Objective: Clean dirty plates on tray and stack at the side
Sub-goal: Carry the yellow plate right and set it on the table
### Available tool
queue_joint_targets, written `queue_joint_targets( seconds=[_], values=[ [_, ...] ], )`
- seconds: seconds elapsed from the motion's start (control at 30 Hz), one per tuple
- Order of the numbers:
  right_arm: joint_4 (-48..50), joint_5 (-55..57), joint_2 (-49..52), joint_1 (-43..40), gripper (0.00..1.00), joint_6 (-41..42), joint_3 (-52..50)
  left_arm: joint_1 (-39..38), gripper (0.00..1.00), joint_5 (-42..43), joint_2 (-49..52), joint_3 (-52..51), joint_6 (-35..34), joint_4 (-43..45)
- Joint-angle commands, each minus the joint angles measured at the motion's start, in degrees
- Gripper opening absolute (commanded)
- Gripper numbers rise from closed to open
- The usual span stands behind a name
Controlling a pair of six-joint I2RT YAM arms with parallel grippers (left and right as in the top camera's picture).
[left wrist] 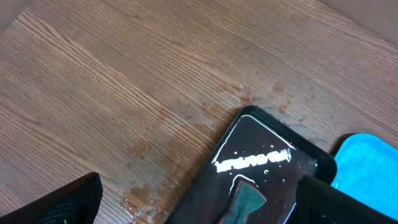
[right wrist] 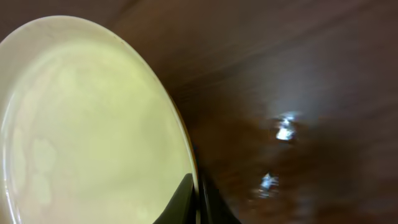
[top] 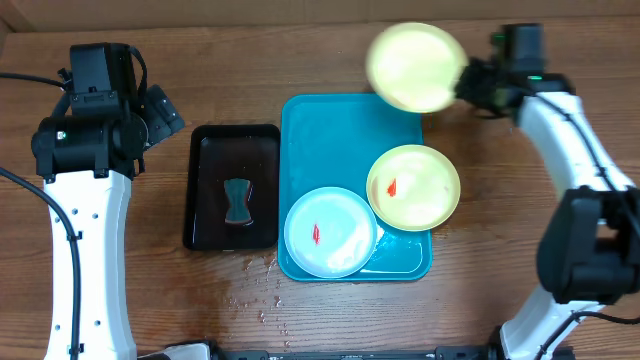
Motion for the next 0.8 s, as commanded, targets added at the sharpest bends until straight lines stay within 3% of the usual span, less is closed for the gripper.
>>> queue_joint_targets(
  seconds=[0.0,0.27,0.77],
  values=[
    [-3.4,-2.3,-2.2,-6.4,0.04,0.3,0.9,0.0,1.0,0.0,0.2,0.5,-1.2,0.0],
    [-13.1,3.7,-2.1,-16.2,0.04,0.3,0.2,0.0,1.0,0.0,0.2,0.5,-1.2,0.0],
    [-13.0,10.8,-2.0,-16.0,0.04,0.3,-7.4,0.0,1.0,0.0,0.2,0.5,-1.2,0.0]
  ],
)
